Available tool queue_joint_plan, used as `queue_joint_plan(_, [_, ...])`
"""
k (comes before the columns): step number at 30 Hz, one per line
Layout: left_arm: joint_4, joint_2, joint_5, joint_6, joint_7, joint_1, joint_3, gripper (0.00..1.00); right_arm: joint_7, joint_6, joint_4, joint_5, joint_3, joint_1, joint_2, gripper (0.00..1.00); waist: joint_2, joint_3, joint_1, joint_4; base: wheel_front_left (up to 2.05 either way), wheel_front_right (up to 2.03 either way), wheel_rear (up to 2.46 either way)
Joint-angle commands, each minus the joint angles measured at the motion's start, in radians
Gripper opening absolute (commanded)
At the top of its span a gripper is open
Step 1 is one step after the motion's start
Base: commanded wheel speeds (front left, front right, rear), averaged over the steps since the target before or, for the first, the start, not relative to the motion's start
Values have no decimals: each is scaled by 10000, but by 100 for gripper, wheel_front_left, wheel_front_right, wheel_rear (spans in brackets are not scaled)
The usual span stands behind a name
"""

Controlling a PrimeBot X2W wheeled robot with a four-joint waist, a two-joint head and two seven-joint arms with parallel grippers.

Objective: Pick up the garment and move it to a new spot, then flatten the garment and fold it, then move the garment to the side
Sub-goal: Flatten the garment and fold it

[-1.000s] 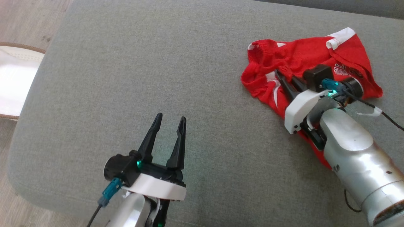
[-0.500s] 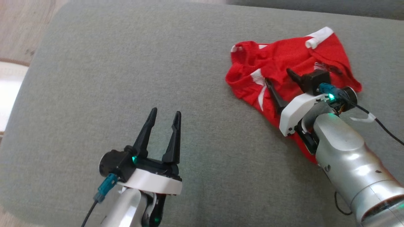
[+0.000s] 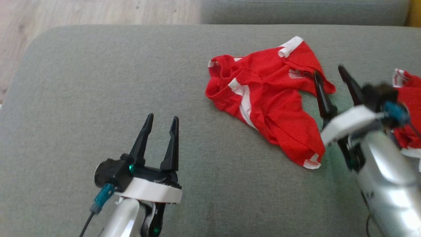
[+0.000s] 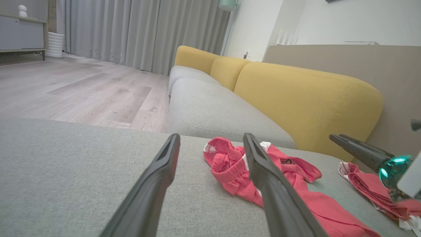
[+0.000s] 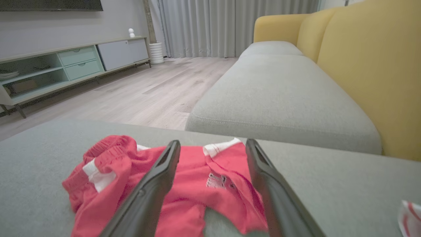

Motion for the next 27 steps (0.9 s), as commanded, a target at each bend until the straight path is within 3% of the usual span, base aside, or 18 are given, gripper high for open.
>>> queue_joint_plan(1, [-293,20,80,-41,-51,-5,418,100,-106,-9,-689,-194,-150,459,17,100,-1,-144,0,-225,0,0,0])
queue_joint_plan(7, [-327,20,165,-101,-51,113,588,100,-107,-9,-2574,-730,-1429,2676,608,100,-1,-329,0,-581,0,0,0])
queue_joint_plan(14, [-306,20,185,-161,-51,355,708,100,-108,-9,-3663,-1344,-1946,4652,1342,100,-1,-618,0,-837,0,0,0])
queue_joint_plan(27, [-297,20,175,-252,-51,365,550,100,-108,-9,-4006,-1935,-1353,4903,1429,100,-1,-571,0,-604,0,0,0])
